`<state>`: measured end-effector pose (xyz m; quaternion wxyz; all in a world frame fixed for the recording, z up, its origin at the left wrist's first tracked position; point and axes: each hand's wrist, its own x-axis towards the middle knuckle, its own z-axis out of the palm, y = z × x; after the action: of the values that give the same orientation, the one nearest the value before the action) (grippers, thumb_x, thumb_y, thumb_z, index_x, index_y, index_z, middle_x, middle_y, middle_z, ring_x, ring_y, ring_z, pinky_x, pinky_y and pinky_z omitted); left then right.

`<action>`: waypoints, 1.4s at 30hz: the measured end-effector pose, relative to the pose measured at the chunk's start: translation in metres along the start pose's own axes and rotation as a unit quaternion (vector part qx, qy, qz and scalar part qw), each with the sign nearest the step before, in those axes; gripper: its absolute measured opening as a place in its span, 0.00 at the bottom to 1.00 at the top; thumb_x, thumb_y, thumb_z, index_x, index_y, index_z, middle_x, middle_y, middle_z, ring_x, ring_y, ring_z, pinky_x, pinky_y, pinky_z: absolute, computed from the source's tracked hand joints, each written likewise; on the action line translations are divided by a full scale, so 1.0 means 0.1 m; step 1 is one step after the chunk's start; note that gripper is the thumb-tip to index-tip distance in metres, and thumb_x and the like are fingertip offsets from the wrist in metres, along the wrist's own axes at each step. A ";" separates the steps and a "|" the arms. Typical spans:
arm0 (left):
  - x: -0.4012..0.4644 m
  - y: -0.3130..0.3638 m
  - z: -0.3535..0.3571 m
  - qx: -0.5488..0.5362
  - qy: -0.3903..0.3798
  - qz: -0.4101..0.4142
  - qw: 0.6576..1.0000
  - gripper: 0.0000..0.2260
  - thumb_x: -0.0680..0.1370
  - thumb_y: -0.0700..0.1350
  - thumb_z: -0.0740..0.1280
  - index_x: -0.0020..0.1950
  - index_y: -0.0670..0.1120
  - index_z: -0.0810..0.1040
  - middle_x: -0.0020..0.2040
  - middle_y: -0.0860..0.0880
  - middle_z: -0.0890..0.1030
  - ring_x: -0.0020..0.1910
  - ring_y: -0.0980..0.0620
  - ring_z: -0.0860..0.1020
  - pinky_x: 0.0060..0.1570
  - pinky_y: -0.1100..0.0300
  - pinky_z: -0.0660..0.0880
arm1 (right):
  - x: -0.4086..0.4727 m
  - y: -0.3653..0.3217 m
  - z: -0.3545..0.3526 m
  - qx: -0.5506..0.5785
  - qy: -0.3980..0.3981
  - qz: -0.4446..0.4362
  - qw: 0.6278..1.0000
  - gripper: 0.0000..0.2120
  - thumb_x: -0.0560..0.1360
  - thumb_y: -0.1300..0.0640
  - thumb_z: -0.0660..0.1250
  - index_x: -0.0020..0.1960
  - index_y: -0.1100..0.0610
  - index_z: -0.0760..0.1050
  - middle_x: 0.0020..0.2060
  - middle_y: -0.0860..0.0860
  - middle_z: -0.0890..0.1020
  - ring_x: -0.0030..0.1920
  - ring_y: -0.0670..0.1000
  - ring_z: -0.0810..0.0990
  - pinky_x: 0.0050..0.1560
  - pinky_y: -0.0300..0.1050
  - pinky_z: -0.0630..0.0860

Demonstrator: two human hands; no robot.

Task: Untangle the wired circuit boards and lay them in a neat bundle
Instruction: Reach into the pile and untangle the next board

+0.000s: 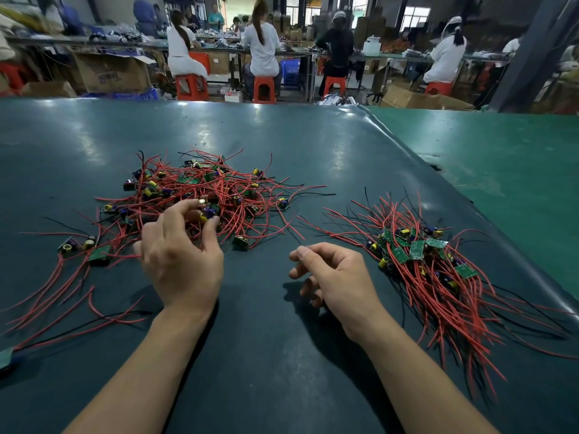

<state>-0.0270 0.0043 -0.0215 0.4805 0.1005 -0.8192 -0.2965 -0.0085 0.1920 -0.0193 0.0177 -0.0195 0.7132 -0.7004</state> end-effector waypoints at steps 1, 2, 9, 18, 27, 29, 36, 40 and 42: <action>-0.01 0.02 -0.01 -0.009 0.015 0.030 0.999 0.13 0.75 0.45 0.73 0.57 0.43 0.78 0.47 0.47 0.82 0.48 0.42 0.76 0.50 0.47 0.66 | 0.00 0.00 0.00 0.002 -0.001 0.000 1.000 0.08 0.79 0.57 0.66 0.44 0.57 0.81 0.33 0.51 0.83 0.25 0.49 0.73 0.23 0.39 0.67; -0.02 0.04 -0.02 -0.030 0.025 0.071 0.997 0.12 0.75 0.44 0.74 0.56 0.43 0.79 0.48 0.48 0.83 0.48 0.44 0.76 0.51 0.45 0.67 | 0.00 -0.01 0.01 0.006 -0.002 -0.001 1.000 0.08 0.79 0.56 0.66 0.44 0.58 0.81 0.33 0.51 0.83 0.25 0.49 0.73 0.22 0.39 0.67; -0.21 0.27 -0.04 -0.194 -0.122 0.308 0.923 0.07 0.79 0.45 0.68 0.52 0.45 0.84 0.50 0.56 0.82 0.46 0.48 0.77 0.48 0.47 0.73 | -0.02 -0.05 0.03 0.102 -0.036 -0.019 0.994 0.13 0.76 0.44 0.64 0.47 0.53 0.79 0.38 0.51 0.83 0.24 0.49 0.76 0.20 0.36 0.66; -0.20 0.23 0.01 -0.173 -0.173 0.245 0.938 0.05 0.72 0.37 0.72 0.46 0.44 0.84 0.51 0.53 0.84 0.45 0.47 0.76 0.48 0.44 0.73 | -0.06 -0.06 0.06 0.120 -0.076 -0.025 0.990 0.11 0.80 0.64 0.63 0.60 0.55 0.77 0.47 0.51 0.85 0.34 0.51 0.82 0.22 0.40 0.73; -0.30 0.33 0.01 -0.309 -0.353 -0.036 0.882 0.14 0.74 0.58 0.69 0.41 0.48 0.78 0.32 0.46 0.79 0.28 0.47 0.74 0.30 0.51 0.74 | -0.03 -0.08 0.00 0.113 0.006 -0.087 0.990 0.06 0.81 0.64 0.61 0.54 0.58 0.77 0.41 0.52 0.85 0.28 0.49 0.80 0.21 0.37 0.70; -0.29 0.32 0.03 -0.319 -0.370 -0.080 0.869 0.18 0.74 0.63 0.68 0.42 0.48 0.79 0.32 0.48 0.80 0.28 0.49 0.76 0.32 0.49 0.75 | -0.05 -0.08 0.03 0.097 -0.007 -0.102 0.990 0.07 0.80 0.66 0.63 0.52 0.57 0.78 0.39 0.51 0.85 0.27 0.48 0.80 0.23 0.34 0.71; -0.26 0.32 0.04 -0.384 -0.377 -0.136 0.832 0.12 0.71 0.53 0.70 0.50 0.49 0.81 0.39 0.47 0.83 0.28 0.59 0.75 0.28 0.67 0.71 | -0.06 -0.06 0.03 0.041 0.004 -0.119 0.992 0.07 0.79 0.62 0.66 0.45 0.52 0.75 0.37 0.56 0.85 0.26 0.55 0.79 0.23 0.40 0.72; -0.24 0.33 0.00 -0.416 -0.378 -0.129 0.817 0.09 0.70 0.53 0.71 0.43 0.48 0.84 0.36 0.52 0.83 0.30 0.59 0.75 0.30 0.68 0.71 | -0.06 -0.08 0.02 0.066 -0.018 -0.101 0.993 0.06 0.77 0.58 0.69 0.43 0.53 0.73 0.30 0.53 0.83 0.24 0.52 0.77 0.22 0.39 0.72; -0.23 0.30 0.00 -0.433 -0.365 -0.135 0.813 0.10 0.68 0.52 0.72 0.43 0.47 0.83 0.37 0.49 0.83 0.32 0.57 0.76 0.32 0.66 0.72 | -0.06 -0.08 0.03 0.085 -0.027 -0.087 0.992 0.07 0.78 0.58 0.68 0.44 0.54 0.70 0.29 0.50 0.82 0.22 0.52 0.78 0.21 0.39 0.71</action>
<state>-0.0108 0.0390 -0.0207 0.0953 -0.1238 -0.6994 -0.6975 -0.0022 0.1891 -0.0112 -0.0223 -0.0991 0.6462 -0.7564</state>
